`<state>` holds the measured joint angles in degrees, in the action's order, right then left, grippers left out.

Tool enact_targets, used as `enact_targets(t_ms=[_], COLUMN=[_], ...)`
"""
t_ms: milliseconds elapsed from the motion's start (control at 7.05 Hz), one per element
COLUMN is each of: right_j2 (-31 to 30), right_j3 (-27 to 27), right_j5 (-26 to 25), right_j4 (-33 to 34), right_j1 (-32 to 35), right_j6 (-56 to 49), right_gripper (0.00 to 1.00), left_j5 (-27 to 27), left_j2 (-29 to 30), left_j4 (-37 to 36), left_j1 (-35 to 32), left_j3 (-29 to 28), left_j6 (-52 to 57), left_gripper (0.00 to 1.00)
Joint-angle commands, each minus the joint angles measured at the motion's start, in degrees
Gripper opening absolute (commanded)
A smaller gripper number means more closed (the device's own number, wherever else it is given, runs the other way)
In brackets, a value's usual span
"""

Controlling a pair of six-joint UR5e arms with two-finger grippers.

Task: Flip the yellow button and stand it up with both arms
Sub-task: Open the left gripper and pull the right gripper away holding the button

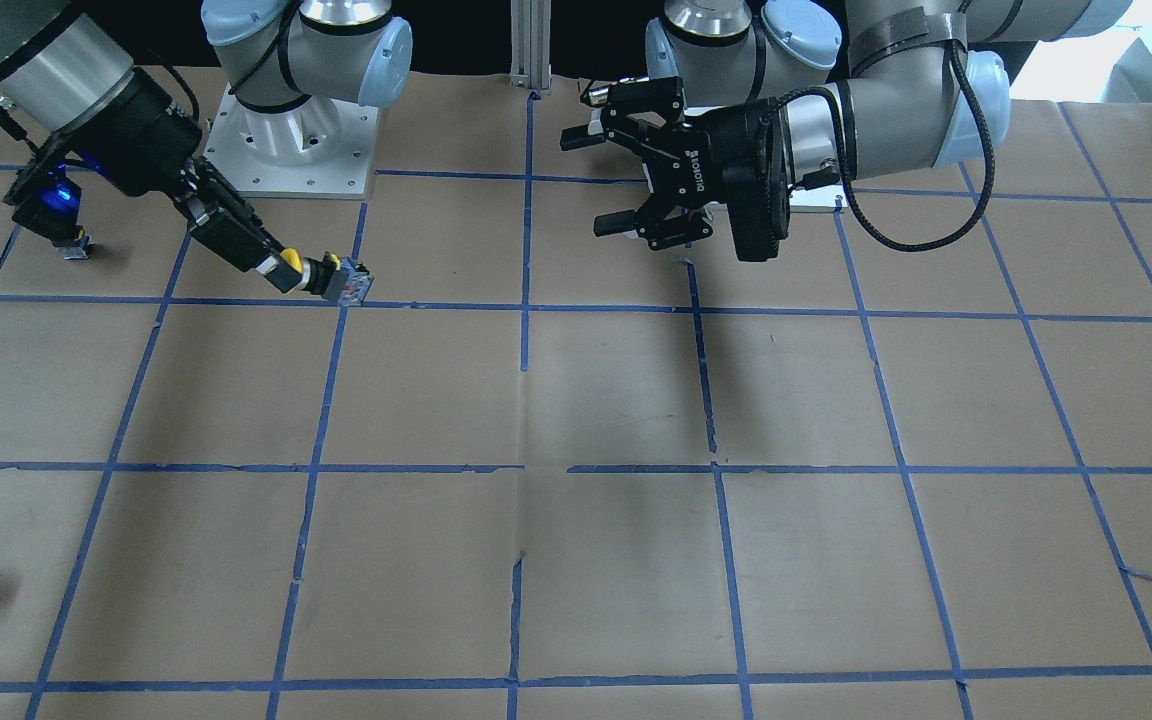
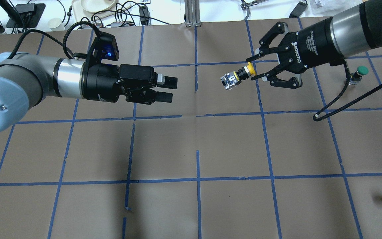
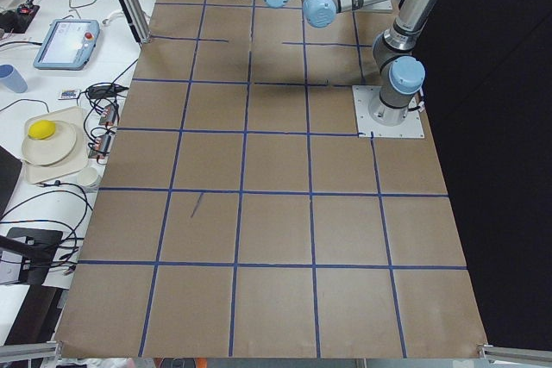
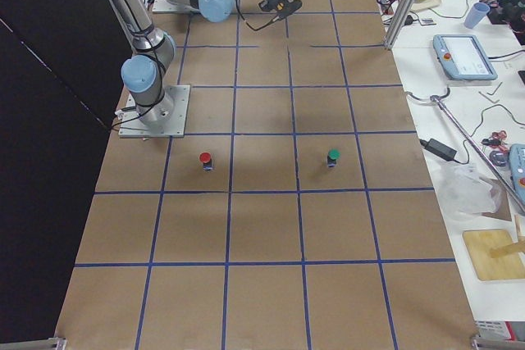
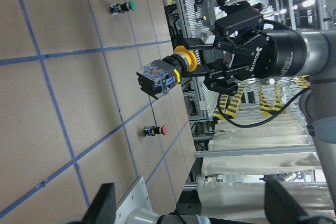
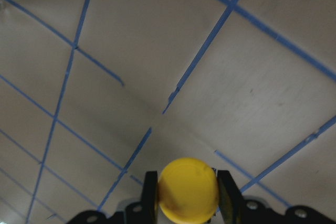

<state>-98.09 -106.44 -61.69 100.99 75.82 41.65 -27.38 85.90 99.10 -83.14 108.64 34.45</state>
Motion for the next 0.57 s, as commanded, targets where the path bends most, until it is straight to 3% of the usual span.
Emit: enact_targets(t_ms=[0, 284, 426], right_j2=[0.4, 0.6, 0.7], right_j3=[-1.6, -6.7, -8.5], right_j5=[-10.0, -17.5, -19.7], right_j4=[-4.0, -0.7, 3.3], right_j1=[-7.9, -15.0, -15.3], right_j6=[-19.2, -22.4, -27.9], right_gripper=[0.09, 0.09, 0.09], left_j5=[-13.8, -24.2, -31.6], left_j2=[0.5, 0.6, 0.8], left_j4=[-9.8, -15.7, -22.7], left_j1=[-0.2, -0.4, -0.6], left_j3=[-0.1, 0.0, -0.6], left_j6=[-9.6, -12.1, -13.6], left_gripper=[1.0, 1.0, 1.0])
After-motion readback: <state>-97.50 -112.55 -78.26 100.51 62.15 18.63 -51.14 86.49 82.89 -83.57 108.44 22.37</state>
